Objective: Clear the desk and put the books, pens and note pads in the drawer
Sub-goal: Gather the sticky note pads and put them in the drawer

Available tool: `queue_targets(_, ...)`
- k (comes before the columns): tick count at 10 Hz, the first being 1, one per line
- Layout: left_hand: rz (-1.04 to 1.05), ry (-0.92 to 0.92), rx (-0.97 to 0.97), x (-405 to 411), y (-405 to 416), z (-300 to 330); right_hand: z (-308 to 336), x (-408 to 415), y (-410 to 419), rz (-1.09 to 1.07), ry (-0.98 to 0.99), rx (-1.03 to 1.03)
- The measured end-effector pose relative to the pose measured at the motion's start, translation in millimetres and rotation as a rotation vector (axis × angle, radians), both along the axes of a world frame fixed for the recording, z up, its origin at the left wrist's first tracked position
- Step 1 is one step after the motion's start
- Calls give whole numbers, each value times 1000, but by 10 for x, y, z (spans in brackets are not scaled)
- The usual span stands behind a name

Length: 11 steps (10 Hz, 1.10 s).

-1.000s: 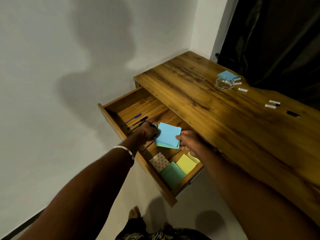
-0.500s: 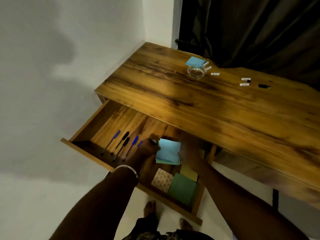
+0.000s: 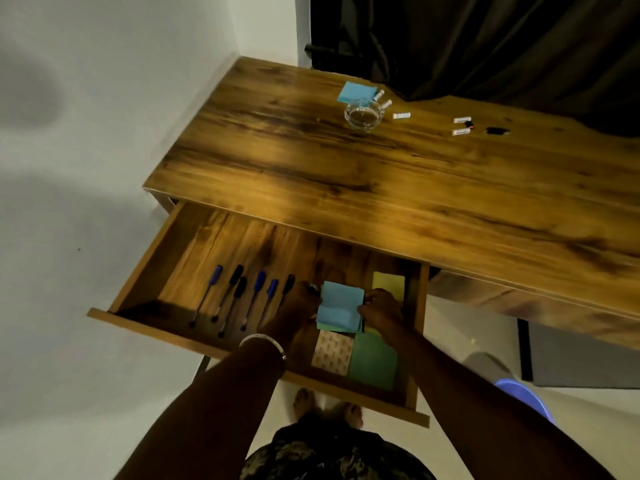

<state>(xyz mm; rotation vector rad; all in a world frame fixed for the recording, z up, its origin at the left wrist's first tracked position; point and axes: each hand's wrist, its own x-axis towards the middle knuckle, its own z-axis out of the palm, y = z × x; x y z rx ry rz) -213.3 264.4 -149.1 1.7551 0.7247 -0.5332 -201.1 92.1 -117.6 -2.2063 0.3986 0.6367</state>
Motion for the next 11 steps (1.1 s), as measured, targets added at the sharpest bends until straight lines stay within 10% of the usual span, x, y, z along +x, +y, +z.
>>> queue_targets(11,-1,-1,101,24,-163,5,-2,25,-134,99,56,-2)
